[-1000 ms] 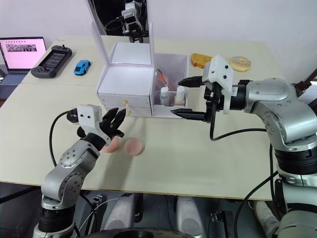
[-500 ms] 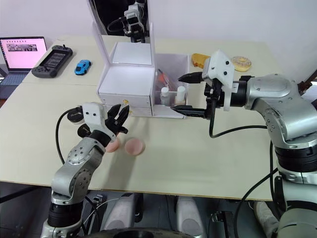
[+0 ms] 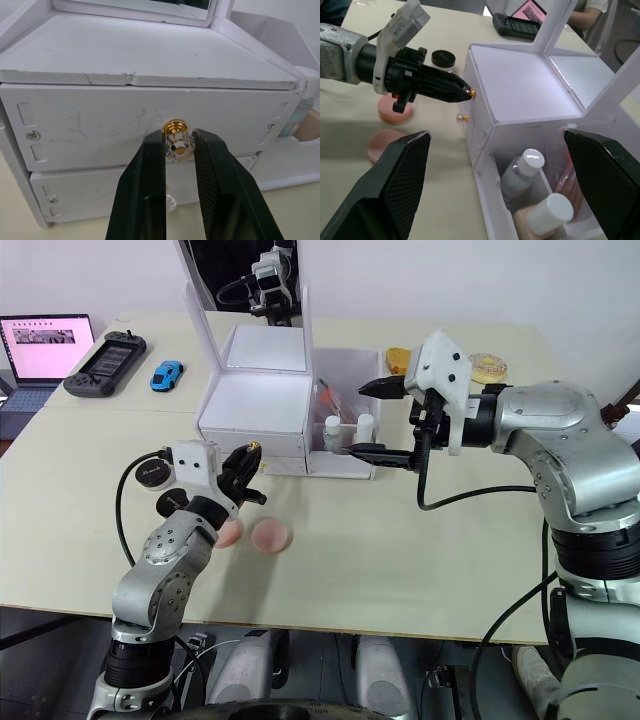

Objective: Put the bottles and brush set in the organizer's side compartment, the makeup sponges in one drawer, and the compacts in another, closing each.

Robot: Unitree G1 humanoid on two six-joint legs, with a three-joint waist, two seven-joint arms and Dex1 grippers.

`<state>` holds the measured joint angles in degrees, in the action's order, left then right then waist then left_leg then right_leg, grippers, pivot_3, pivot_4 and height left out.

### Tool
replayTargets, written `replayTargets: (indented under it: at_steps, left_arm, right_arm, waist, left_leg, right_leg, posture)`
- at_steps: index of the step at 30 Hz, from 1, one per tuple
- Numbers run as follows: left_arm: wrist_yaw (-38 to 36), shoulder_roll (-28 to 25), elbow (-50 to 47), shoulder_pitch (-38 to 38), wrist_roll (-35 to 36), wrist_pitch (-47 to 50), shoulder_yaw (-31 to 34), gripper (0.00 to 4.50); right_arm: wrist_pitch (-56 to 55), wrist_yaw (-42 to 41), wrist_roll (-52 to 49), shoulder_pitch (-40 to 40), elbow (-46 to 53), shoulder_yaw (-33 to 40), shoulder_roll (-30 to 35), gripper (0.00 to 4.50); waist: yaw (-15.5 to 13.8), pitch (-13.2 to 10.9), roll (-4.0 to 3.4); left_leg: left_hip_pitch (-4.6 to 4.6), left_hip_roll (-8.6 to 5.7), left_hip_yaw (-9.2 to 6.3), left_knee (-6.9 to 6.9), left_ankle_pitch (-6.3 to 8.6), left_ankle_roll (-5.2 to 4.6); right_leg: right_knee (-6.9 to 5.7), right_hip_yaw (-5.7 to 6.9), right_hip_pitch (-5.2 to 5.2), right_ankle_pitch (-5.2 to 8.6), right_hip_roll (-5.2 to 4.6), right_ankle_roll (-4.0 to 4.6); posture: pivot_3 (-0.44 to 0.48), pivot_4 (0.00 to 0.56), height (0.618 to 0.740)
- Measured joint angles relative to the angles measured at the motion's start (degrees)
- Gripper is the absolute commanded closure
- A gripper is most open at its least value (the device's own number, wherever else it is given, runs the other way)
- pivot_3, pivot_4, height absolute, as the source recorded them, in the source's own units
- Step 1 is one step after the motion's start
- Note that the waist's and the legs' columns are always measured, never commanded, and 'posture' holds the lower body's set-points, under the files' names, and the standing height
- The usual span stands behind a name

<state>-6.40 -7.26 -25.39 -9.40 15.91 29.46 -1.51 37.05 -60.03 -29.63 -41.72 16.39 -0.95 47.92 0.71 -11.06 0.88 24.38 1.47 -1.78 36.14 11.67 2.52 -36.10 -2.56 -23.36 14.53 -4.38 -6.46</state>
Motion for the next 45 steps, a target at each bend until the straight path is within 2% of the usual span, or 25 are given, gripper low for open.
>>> replayTargets:
  at_steps: [8,14,26,45]
  left_arm:
    - [-1.98,-1.02,-4.85,3.81,1.19,1.91,0.01,4.22]
    - [-4.47,-3.06,-10.96,9.12,5.94,4.84,1.45,4.22]
    - [-4.93,-6.44,-18.0,13.87,10.59,8.79,2.56,4.22]
    - [-5.9,-11.95,-21.63,17.73,17.22,10.3,5.19,4.22]
  right_arm:
    - [-0.44,0.1,0.25,-2.33,-1.12,-0.8,-1.25,0.0]
    - [-1.77,-0.22,1.41,-3.08,-3.01,-2.29,-2.13,0.0]
    - [-3.01,-1.25,2.48,-3.74,-5.0,-3.2,-4.03,0.0]
    - [-1.2,-3.35,0.85,-4.08,-5.42,-3.1,-4.03,0.0]
  waist:
    - [0.03,0.0,0.0]
    - [-0.06,0.0,0.0]
    - [-0.07,-0.01,0.01]
    - [-0.11,-0.01,0.01]
  left_leg:
    - [0.01,0.0,0.0,-0.09,0.0,0.0]
    - [0.02,0.0,0.0,-0.02,0.0,0.0]
    - [0.04,0.0,0.0,-0.07,0.0,0.0]
    - [0.06,-0.01,0.01,-0.06,0.01,0.01]
  right_leg:
    - [0.03,0.0,-0.02,0.0,0.0,-0.01]
    - [0.03,0.0,-0.02,0.01,-0.01,0.01]
    - [0.07,0.0,-0.03,0.01,-0.03,0.01]
    - [0.1,0.0,-0.04,0.02,-0.06,0.02]
  posture:
    - [0.0,0.15,0.738]
    - [0.0,0.15,0.738]
    - [0.0,0.15,0.738]
    - [0.0,0.15,0.738]
